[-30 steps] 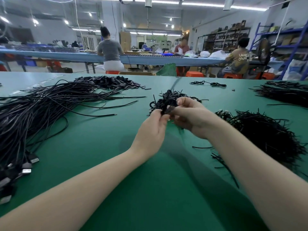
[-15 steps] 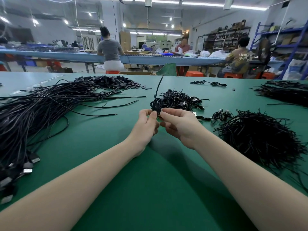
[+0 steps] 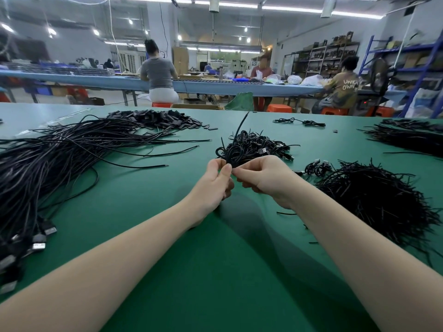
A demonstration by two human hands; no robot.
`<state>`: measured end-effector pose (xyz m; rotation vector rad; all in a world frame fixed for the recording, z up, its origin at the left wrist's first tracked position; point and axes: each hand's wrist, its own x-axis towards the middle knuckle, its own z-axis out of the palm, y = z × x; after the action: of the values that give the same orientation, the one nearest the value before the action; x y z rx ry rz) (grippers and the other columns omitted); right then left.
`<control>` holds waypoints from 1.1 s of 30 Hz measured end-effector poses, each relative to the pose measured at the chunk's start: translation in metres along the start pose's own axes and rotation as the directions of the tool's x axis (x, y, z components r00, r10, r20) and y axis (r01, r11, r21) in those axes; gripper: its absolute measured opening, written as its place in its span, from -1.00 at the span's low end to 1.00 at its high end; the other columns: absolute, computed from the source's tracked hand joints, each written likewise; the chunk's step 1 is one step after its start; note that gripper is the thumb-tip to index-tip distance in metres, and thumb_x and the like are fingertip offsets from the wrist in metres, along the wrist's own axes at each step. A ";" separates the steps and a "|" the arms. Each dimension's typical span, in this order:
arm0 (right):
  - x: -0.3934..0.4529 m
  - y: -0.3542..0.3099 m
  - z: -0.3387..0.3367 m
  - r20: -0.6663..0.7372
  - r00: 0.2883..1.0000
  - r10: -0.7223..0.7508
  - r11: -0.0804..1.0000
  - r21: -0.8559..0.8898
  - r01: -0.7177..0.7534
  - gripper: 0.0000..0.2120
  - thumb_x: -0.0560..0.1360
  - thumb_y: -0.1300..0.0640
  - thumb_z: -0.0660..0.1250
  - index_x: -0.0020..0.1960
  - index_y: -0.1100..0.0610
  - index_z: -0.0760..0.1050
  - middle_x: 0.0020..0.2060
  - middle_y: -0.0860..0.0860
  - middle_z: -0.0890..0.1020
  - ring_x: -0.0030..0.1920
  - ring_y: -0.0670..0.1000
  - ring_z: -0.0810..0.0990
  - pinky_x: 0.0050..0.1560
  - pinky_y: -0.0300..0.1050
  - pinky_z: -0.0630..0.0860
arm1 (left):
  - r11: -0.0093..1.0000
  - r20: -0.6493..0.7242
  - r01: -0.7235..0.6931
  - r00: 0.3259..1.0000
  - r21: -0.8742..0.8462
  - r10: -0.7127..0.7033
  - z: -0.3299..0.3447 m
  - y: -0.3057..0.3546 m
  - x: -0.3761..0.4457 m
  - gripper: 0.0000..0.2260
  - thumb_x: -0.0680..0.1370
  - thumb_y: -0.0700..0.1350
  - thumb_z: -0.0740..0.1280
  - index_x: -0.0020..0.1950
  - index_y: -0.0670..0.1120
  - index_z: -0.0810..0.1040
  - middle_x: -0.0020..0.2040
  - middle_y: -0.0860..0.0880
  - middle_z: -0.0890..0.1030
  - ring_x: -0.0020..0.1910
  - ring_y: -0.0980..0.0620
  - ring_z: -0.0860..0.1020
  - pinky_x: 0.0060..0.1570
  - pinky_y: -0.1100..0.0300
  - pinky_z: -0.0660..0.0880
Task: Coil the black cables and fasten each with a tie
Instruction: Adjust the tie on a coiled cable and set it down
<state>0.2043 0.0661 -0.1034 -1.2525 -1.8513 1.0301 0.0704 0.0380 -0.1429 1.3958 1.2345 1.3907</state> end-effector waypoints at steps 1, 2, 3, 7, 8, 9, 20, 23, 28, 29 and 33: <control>0.000 -0.001 0.001 -0.039 0.995 -0.097 0.987 -0.134 0.091 -0.87 0.48 0.06 0.42 -0.12 0.12 0.65 -0.32 -0.03 0.61 -0.41 -0.17 0.48 -0.37 -0.33 0.38 | 1.000 -0.019 0.007 1.000 -0.006 -0.007 0.001 0.001 0.000 -0.89 0.69 -0.08 0.05 -0.02 0.00 0.30 -0.37 0.04 0.31 -0.47 0.16 0.27 -0.49 0.39 0.27; 0.001 -0.002 0.002 -0.070 0.975 -0.212 0.946 -0.266 0.187 -0.88 0.49 0.07 0.40 -0.13 0.10 0.66 -0.32 -0.07 0.61 -0.38 -0.18 0.49 -0.33 -0.34 0.39 | 1.000 -0.039 0.021 0.999 -0.014 -0.022 0.002 0.003 0.000 -0.88 0.69 -0.07 0.04 -0.02 -0.01 0.29 -0.38 0.04 0.31 -0.50 0.17 0.26 -0.51 0.39 0.26; 0.000 -0.004 0.004 -0.094 0.944 -0.316 0.892 -0.369 0.262 -0.88 0.49 0.08 0.38 -0.13 0.09 0.66 -0.31 -0.09 0.61 -0.32 -0.17 0.51 -0.28 -0.34 0.41 | 0.999 -0.053 0.043 0.998 -0.020 -0.044 0.003 0.005 0.000 -0.87 0.69 -0.07 0.04 -0.03 -0.03 0.29 -0.39 0.04 0.30 -0.53 0.17 0.25 -0.54 0.38 0.24; -0.003 -0.011 0.012 -0.100 0.857 -0.505 0.625 -0.727 0.283 -0.88 0.51 0.17 0.28 -0.08 0.12 0.60 -0.14 0.02 0.62 -0.08 0.05 0.56 -0.03 -0.09 0.46 | 0.984 -0.029 0.117 0.993 0.137 -0.114 0.002 0.019 0.004 -0.79 0.69 -0.04 0.01 -0.12 -0.06 0.26 -0.47 0.06 0.35 -0.58 0.14 0.28 -0.57 0.33 0.19; -0.005 -0.011 0.015 -0.072 0.813 -0.577 0.495 -0.823 0.278 -0.91 0.48 0.22 0.28 -0.09 0.15 0.57 -0.13 0.05 0.61 -0.07 0.10 0.56 -0.03 -0.07 0.44 | 0.971 -0.009 0.132 0.991 0.198 -0.133 0.001 0.023 0.005 -0.75 0.68 -0.05 0.01 -0.18 -0.05 0.25 -0.51 0.07 0.35 -0.59 0.13 0.29 -0.55 0.33 0.17; -0.007 -0.010 0.016 -0.024 0.745 -0.667 0.355 -0.889 0.289 -0.94 0.41 0.29 0.31 -0.15 0.17 0.55 -0.18 0.08 0.60 -0.12 0.14 0.57 -0.08 -0.06 0.44 | 0.956 0.012 0.173 0.983 0.239 -0.181 -0.001 0.029 0.006 -0.72 0.66 -0.07 0.02 -0.25 -0.04 0.25 -0.54 0.08 0.35 -0.61 0.12 0.29 -0.52 0.32 0.14; -0.005 -0.015 0.009 -0.188 0.787 -0.588 0.791 -0.337 0.510 -0.88 0.50 0.23 0.34 -0.20 0.12 0.49 -0.31 -0.05 0.54 -0.27 -0.11 0.49 -0.25 -0.25 0.34 | 0.886 0.118 0.170 0.963 0.431 -0.243 -0.066 0.081 0.016 -0.75 0.61 0.09 0.23 -0.01 -0.06 0.57 -0.27 0.07 0.67 -0.35 0.17 0.61 -0.37 0.27 0.34; -0.003 -0.020 0.008 -0.256 0.884 -0.391 0.919 -0.061 0.389 -0.86 0.51 0.15 0.36 -0.23 0.05 0.51 -0.39 -0.13 0.56 -0.40 -0.21 0.48 -0.33 -0.33 0.38 | 0.909 0.278 -0.164 0.959 0.382 0.056 -0.063 0.080 0.017 -0.70 0.55 -0.24 0.34 0.21 0.08 0.54 0.01 0.11 0.67 -0.05 0.20 0.63 -0.10 0.33 0.53; -0.003 -0.020 0.007 -0.164 0.953 -0.253 0.939 0.195 0.283 -0.87 0.51 0.17 0.39 -0.21 0.06 0.58 -0.33 -0.03 0.63 -0.31 -0.11 0.53 -0.24 -0.20 0.47 | 0.897 0.240 -0.285 0.948 0.338 0.211 -0.051 0.075 0.014 -0.85 0.53 -0.18 0.40 0.04 0.04 0.64 -0.06 0.13 0.70 -0.05 0.21 0.64 -0.07 0.41 0.52; -0.004 -0.020 0.006 -0.141 0.959 -0.245 0.939 0.211 0.271 -0.87 0.52 0.19 0.38 -0.20 0.05 0.59 -0.34 -0.04 0.64 -0.31 -0.13 0.55 -0.26 -0.27 0.47 | 0.879 0.232 -0.293 0.948 0.377 0.217 -0.051 0.075 0.013 -0.86 0.54 -0.18 0.38 0.05 0.01 0.63 -0.07 0.11 0.70 -0.06 0.19 0.64 -0.05 0.36 0.54; -0.002 -0.018 0.004 -0.184 0.951 -0.249 0.967 -0.004 0.253 -0.94 0.51 0.17 0.39 -0.13 0.06 0.62 -0.32 -0.05 0.65 -0.33 -0.13 0.56 -0.30 -0.29 0.43 | 0.728 0.213 -0.362 0.932 0.583 0.293 -0.046 0.072 0.012 -0.90 0.57 -0.13 0.34 0.06 -0.07 0.60 -0.07 -0.04 0.66 -0.09 0.02 0.61 0.02 0.12 0.54</control>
<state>0.1943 0.0595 -0.0896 -1.0301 -1.7970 0.7669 0.0313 0.0302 -0.0668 2.2084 1.4960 1.1469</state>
